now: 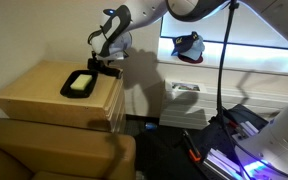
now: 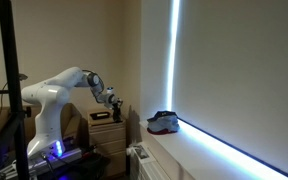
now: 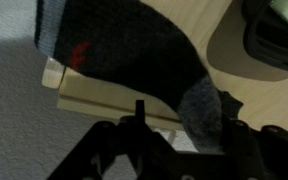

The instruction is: Remove the black sock from the nightstand and place it on the right side of the windowsill

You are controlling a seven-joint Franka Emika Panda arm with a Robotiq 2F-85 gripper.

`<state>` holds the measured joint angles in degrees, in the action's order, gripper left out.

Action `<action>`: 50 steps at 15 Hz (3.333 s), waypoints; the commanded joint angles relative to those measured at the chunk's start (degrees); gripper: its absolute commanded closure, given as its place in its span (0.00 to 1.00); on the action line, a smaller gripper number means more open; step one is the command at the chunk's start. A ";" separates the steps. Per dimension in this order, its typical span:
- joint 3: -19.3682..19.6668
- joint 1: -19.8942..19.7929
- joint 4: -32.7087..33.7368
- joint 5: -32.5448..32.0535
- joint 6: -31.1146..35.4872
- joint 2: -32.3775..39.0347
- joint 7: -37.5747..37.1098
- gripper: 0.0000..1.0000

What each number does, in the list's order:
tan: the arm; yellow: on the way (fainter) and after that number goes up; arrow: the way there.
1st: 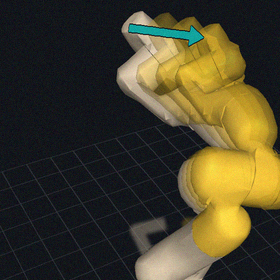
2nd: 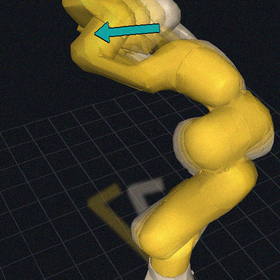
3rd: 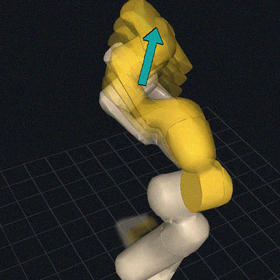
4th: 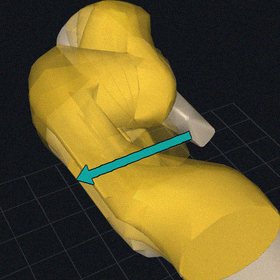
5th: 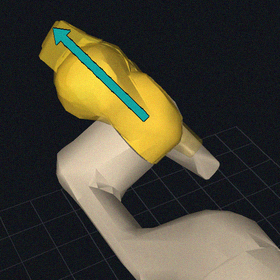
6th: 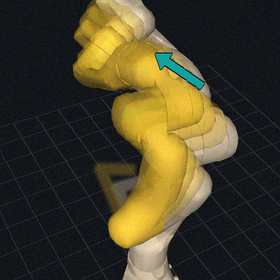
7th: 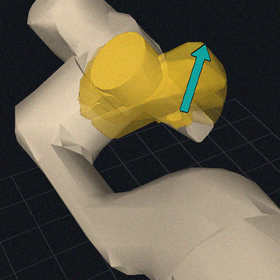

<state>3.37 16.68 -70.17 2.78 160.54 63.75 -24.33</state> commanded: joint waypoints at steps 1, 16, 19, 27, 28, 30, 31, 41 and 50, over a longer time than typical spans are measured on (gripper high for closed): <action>1.27 0.58 4.73 0.75 -1.66 2.89 -1.29 0.68; 8.24 2.78 3.23 -8.78 -49.20 -18.20 -10.37 0.98; 7.47 1.40 0.95 -10.59 -57.97 -26.57 -10.61 0.96; 15.71 1.35 -14.81 -9.08 -59.25 -49.40 -22.22 0.99; 16.80 1.08 -16.85 -8.91 -58.98 -52.23 -23.89 0.99; 11.75 -5.57 -20.98 -10.18 -58.74 -58.40 -27.80 0.99; 11.15 -7.95 -22.61 -9.49 -59.06 -60.90 -29.08 0.99; 7.53 -21.78 -29.24 -9.10 -61.46 -73.34 -34.78 0.94; 2.25 -21.54 -45.57 -19.65 -40.31 -67.29 -65.20 0.99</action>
<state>7.67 -3.42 -108.58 -13.00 110.72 -5.18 -78.62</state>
